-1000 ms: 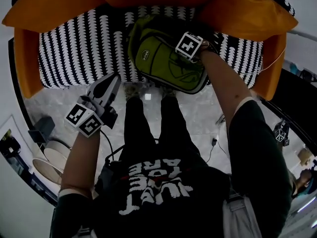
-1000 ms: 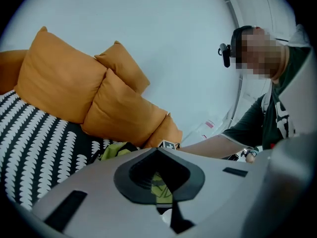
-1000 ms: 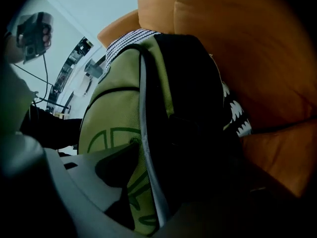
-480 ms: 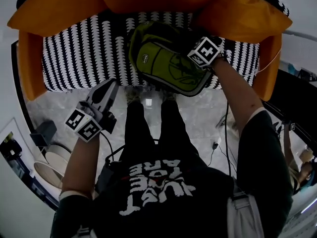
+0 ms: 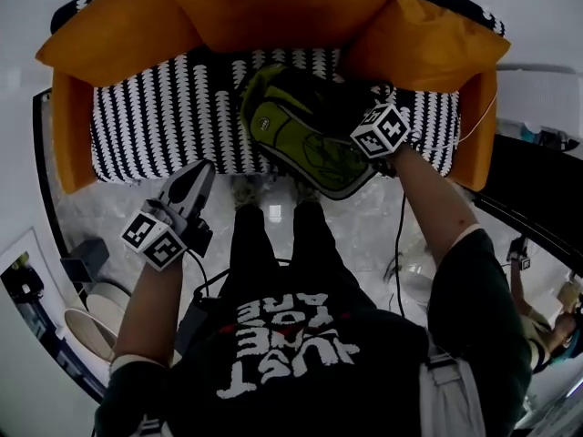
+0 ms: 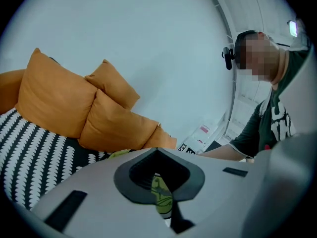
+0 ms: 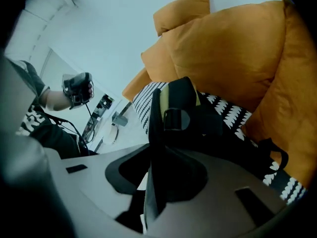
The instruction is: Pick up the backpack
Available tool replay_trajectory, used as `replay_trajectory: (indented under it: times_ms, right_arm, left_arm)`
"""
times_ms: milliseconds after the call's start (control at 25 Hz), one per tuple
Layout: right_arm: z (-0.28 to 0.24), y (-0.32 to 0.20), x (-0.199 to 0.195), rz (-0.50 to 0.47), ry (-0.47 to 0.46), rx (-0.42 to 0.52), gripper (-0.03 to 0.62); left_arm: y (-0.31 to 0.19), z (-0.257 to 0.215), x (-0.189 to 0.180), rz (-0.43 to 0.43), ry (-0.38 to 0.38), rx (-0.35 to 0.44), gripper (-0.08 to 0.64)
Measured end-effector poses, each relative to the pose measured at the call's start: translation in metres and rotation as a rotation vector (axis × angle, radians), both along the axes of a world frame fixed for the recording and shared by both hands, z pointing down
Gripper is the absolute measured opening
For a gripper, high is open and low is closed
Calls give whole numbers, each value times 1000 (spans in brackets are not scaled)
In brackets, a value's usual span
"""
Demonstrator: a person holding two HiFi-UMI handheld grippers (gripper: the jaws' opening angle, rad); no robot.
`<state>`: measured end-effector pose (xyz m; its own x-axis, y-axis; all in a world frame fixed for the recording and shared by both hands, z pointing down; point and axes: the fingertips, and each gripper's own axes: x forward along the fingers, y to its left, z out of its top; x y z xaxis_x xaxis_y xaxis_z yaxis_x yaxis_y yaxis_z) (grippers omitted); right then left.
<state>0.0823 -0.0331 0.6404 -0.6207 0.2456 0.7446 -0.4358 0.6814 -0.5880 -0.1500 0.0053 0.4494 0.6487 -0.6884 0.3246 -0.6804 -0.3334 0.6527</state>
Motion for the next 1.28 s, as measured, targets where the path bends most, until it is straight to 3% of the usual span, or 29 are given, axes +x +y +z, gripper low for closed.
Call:
replay_trajectory:
  times_ms: [200,400,640,960,1120,1280]
  right_arm:
    - [-48,-2,-2,152,-112,-43,97]
    - [-110,-13,-7,379,-261,-93,89]
    - [-211,-53,-10,586,-461,-78,84]
    - [-357,-89,-15,672,-710,46,78]
    - [-414,-100,-5,807,-855,72,78]
    - [-486,-125,6,853,-947,168,78]
  left_arm:
    - [-3,-26,1,0,-4,33,3]
    - [-7,-64,-6,-17,-4,77,3]
    - [-27,-122,-18,-42,-2,178,3]
    - [-60,-210,-20,-38,-5,352,3]
    - [-65,-240,-26,-49,20,411,3]
    - [-80,-284,-30,-55,23,475,3]
